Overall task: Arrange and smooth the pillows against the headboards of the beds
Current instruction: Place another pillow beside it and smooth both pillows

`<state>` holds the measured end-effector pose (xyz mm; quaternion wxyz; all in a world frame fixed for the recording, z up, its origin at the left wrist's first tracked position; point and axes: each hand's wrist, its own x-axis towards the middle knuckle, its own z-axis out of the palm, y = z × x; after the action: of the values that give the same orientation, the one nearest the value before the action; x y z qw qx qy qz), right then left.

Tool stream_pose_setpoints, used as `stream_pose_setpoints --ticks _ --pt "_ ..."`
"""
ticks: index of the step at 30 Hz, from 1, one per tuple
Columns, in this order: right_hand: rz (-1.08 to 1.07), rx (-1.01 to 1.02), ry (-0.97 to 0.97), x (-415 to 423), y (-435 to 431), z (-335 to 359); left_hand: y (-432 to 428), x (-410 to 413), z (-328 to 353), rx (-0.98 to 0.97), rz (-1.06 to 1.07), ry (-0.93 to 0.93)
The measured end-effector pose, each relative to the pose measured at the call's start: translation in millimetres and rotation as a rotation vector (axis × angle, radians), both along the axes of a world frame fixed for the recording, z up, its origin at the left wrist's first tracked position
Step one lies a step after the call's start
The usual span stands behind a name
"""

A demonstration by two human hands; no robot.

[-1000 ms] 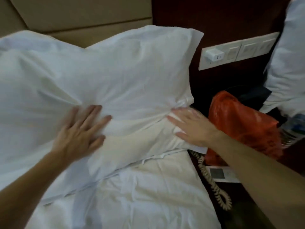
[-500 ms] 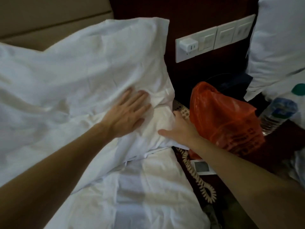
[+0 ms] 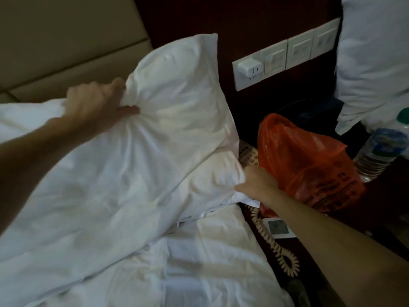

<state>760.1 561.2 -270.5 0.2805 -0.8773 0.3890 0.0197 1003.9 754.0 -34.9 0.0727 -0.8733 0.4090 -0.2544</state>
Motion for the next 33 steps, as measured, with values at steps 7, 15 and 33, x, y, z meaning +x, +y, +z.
stream_pose_setpoints --ticks 7,15,33 --pt "-0.083 -0.11 -0.052 13.0 13.6 3.3 -11.4 16.0 74.3 -0.113 -0.12 -0.199" --pt "-0.066 0.105 -0.142 27.2 21.7 27.5 33.2 18.7 53.3 -0.03 -0.146 -0.174" --pt "0.552 -0.839 -0.109 169.1 101.9 303.1 313.0 134.0 80.4 0.179 0.415 0.201"
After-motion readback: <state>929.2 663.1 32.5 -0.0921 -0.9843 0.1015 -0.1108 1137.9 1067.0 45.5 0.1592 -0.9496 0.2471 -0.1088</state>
